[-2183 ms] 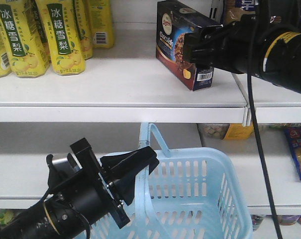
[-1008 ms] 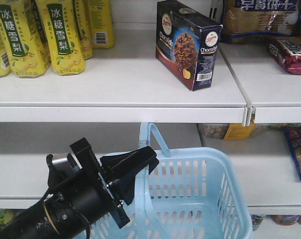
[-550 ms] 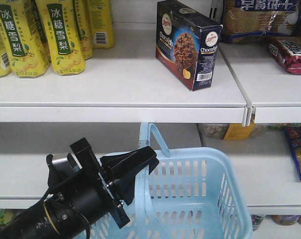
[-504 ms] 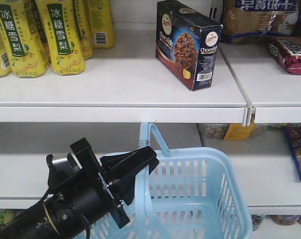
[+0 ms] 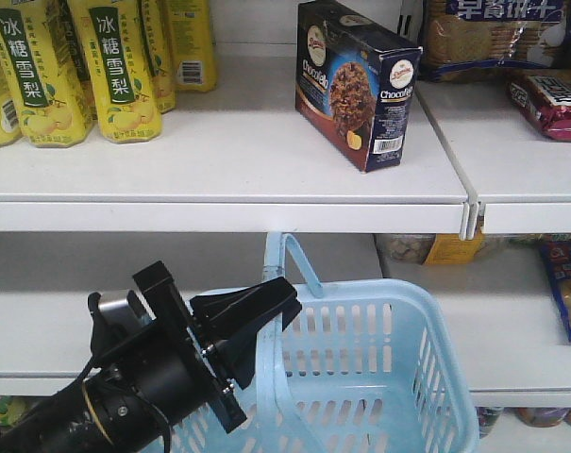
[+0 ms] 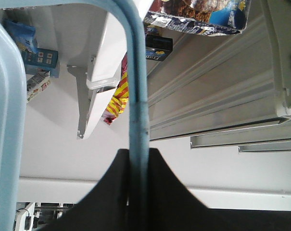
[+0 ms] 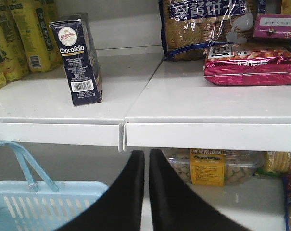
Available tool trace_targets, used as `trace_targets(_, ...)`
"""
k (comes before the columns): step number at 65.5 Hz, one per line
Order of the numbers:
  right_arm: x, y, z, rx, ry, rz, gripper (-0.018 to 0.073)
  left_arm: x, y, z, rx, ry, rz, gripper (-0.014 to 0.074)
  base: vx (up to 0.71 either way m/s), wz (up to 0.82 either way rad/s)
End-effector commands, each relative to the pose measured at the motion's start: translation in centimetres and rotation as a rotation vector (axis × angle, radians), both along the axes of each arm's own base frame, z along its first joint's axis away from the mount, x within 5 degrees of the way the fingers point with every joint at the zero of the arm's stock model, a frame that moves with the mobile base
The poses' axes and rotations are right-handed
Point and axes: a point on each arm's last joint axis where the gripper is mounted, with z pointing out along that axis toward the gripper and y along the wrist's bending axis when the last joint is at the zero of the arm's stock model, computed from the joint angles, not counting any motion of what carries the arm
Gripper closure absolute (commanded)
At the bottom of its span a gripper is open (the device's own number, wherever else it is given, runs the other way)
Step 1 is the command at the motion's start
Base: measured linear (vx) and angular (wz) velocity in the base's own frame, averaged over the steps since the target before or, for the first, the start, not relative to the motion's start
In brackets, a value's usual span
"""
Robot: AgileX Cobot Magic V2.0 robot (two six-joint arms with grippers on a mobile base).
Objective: Left arm holds basket, right arm returns cookies
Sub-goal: 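Swing the basket with the left gripper away from the shelf front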
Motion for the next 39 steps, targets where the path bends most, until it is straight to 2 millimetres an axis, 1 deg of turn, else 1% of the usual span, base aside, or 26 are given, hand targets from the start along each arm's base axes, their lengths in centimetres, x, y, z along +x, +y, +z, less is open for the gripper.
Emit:
trace_targets(1,-0.01,0.13,1.32,-0.002,-0.077,0.017,0.0570,-0.13,1.00,4.25,-0.294,-0.224,0.041,0.0599,0.00,0.00)
trace_targets(21,-0.01,0.13,1.32,-0.002,-0.077,0.017,0.0570,-0.14,1.34,4.63,-0.297,-0.205,0.061,0.0599,0.00,0.00)
trace_targets(39,-0.01,0.13,1.32,-0.002,-0.077,0.017,0.0570,-0.58,1.83,5.12,-0.244,-0.094,0.049,0.0599,0.00,0.00)
